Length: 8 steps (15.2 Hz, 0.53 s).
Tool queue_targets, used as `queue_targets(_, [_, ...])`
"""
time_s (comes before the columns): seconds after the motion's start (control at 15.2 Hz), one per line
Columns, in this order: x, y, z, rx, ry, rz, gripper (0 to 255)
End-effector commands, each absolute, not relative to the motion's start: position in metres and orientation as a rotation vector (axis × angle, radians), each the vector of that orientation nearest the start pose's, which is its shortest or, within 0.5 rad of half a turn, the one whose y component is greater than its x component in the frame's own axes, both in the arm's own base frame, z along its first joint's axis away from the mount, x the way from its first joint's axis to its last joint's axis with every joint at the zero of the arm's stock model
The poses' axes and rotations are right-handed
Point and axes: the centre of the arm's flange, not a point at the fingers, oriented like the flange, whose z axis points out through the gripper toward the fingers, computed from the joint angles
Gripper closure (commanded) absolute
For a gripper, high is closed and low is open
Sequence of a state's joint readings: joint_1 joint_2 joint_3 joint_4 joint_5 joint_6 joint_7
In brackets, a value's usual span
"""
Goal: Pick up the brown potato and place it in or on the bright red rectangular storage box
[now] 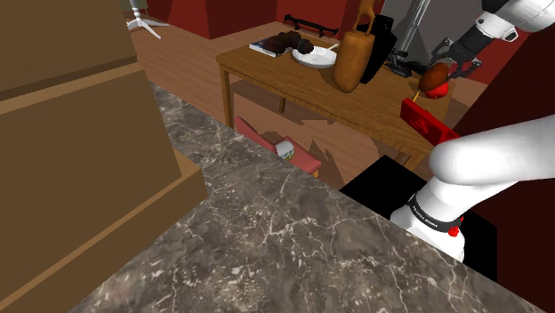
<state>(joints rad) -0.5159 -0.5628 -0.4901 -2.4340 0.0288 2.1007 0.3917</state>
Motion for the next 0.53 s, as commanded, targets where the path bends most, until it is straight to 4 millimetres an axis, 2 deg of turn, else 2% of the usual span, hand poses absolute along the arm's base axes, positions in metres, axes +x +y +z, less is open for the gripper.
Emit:
queue_targets(0.0, [0.186,-0.362,0.499,-2.250,1.828,-0.352,255])
queue_targets(0.2, [0.141,-0.371,0.500,-2.250,1.828,-0.352,255])
queue_targets(0.46, [0.141,-0.371,0.479,-2.250,1.828,-0.352,255])
